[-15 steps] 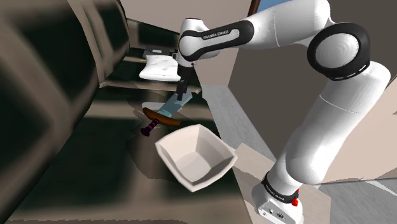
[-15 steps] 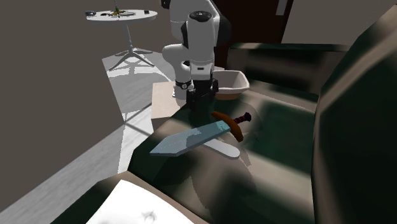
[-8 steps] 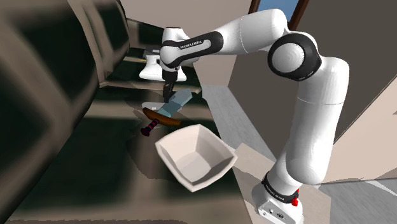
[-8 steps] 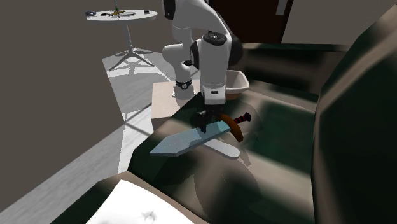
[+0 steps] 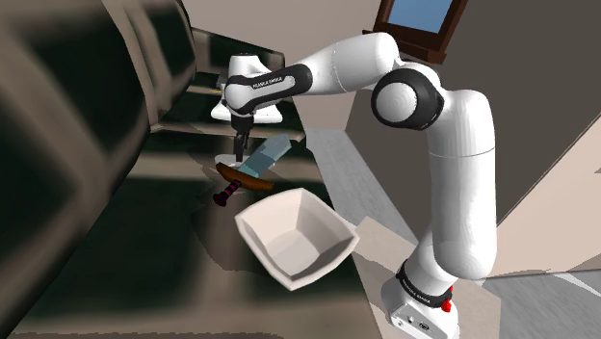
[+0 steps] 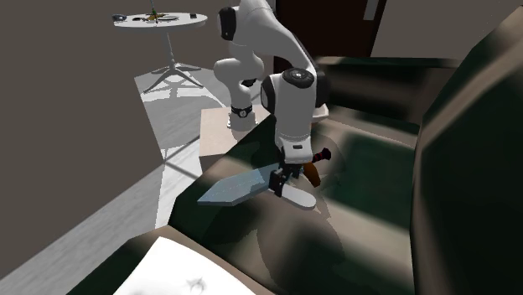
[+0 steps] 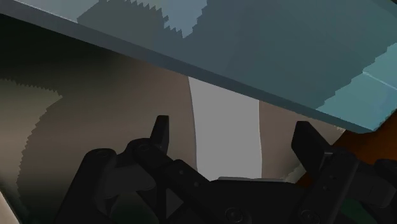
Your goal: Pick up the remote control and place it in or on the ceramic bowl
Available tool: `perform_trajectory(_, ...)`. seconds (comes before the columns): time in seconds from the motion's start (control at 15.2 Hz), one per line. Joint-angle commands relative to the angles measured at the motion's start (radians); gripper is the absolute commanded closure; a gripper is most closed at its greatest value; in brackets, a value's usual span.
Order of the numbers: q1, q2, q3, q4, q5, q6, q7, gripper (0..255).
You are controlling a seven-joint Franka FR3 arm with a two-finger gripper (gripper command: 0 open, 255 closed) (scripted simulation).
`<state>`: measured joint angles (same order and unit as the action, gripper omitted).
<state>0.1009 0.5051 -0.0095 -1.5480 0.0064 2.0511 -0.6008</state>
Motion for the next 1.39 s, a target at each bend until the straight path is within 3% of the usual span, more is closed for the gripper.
perform_trajectory(0.0,-0.001,0.010,0.000,-0.012,0.000,0.022,-0.002,0)
perform_trajectory(0.66,-0.001,0.024,0.000,-0.025,0.000,0.050,-0.002,0)
perform_trajectory(0.73,-0.001,0.024,0.000,-0.025,0.000,0.050,-0.002,255)
perform_trajectory(1.32,-0.001,0.024,0.000,-0.025,0.000,0.050,-0.002,255)
